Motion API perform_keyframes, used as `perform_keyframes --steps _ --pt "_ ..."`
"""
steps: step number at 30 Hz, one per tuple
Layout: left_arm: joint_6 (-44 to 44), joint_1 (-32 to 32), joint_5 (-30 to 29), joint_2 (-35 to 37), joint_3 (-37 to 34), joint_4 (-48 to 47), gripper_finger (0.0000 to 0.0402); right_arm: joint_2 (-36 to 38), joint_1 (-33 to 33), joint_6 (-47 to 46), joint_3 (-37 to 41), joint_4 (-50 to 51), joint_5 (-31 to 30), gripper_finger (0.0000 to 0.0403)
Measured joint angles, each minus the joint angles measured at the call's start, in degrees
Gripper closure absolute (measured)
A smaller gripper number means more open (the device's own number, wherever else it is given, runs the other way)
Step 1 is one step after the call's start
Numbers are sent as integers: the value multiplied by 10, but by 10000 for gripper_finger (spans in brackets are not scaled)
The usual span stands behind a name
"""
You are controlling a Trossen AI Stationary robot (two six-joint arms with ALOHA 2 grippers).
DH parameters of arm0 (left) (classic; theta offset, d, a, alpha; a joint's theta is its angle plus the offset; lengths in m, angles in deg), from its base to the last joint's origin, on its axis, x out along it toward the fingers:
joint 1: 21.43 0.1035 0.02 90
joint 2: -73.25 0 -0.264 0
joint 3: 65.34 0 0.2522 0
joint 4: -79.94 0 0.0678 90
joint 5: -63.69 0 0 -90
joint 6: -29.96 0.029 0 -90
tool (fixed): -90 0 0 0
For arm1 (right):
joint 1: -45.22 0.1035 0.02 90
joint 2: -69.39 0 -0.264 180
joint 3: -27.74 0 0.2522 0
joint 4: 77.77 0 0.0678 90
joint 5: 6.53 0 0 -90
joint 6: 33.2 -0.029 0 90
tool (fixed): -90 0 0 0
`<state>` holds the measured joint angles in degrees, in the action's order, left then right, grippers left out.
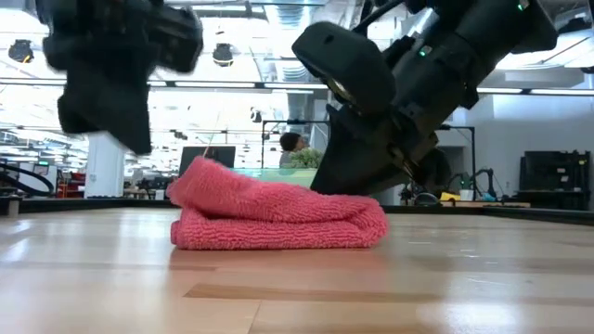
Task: Fold microfiber towels
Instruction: Put the pink micro fiber cloth into the bin on top of the blue micro fiber cloth
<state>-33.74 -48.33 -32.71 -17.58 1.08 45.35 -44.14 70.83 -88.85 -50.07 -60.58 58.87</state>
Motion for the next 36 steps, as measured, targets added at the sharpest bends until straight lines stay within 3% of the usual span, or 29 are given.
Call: perform_keyframes --steps 3,7,10,13,17,21,26,31,36 --pt "-18 -14 -77 43 1 -2 402 -1 0 1 0 1 3 343" --pt "59 -52 -237 51 1 132 402 -1 0 2 0 -3 3 343" --pt "128 -62 -272 11 3 230 402 -1 0 2 0 -5 3 343" --pt "158 -63 -259 -52 1 296 402 -1 0 2 0 -5 4 343" --pt "129 -61 -237 -122 1 303 402 -1 -2 2 0 -5 6 343" --pt "90 -58 -231 -159 1 298 402 2 -3 1 0 -3 10 343" --pt "73 -59 -204 -180 0 292 402 43 -9 -28 0 42 68 332" --pt "71 -58 -204 -180 -3 288 402 110 -11 -77 0 159 75 278" --pt "73 -58 -204 -180 -1 287 402 115 -10 -83 0 170 82 187"
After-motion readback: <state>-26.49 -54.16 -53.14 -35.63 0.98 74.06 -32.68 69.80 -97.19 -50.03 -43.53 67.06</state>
